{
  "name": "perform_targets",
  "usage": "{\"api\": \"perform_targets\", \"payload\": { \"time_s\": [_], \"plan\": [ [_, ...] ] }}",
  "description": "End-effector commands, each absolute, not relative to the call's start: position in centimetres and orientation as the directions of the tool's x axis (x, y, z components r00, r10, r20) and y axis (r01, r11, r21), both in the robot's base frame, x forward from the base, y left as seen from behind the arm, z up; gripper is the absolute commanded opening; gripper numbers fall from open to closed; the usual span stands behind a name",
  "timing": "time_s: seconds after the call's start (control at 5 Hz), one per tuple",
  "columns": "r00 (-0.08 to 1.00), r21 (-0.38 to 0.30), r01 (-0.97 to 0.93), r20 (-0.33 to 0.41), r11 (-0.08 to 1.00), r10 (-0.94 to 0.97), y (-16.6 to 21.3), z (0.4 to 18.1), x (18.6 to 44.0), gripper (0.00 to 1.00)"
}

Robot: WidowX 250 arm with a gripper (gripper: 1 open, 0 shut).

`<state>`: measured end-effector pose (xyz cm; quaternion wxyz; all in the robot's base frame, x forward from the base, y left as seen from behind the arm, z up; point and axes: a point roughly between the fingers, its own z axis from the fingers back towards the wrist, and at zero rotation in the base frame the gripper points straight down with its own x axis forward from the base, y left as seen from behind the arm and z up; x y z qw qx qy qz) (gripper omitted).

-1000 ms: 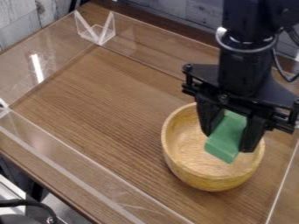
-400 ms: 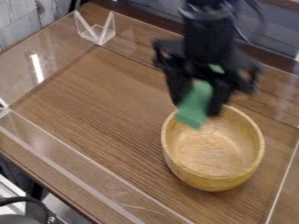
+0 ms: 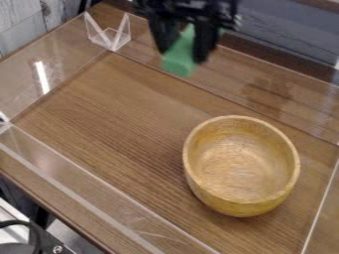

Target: Remove the green block from inside the brown bowl and put it on the table

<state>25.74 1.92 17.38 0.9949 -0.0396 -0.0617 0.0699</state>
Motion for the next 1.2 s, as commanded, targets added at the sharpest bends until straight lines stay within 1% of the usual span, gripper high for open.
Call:
{"api": "perform_targets", "payload": {
  "time_s": [0.0, 0.6, 1.0],
  "plan": [
    [0.978, -0.081, -0.103, 0.175, 0.991, 0.116, 3.5, 18.0, 26.8, 0.00],
    [0.979, -0.062, -0.106, 0.167, 0.992, 0.115, 6.5, 14.5, 28.9, 0.00],
    [0.982, -0.049, -0.076, 0.168, 0.996, 0.083, 6.8, 12.9, 29.7, 0.00]
  ]
}}
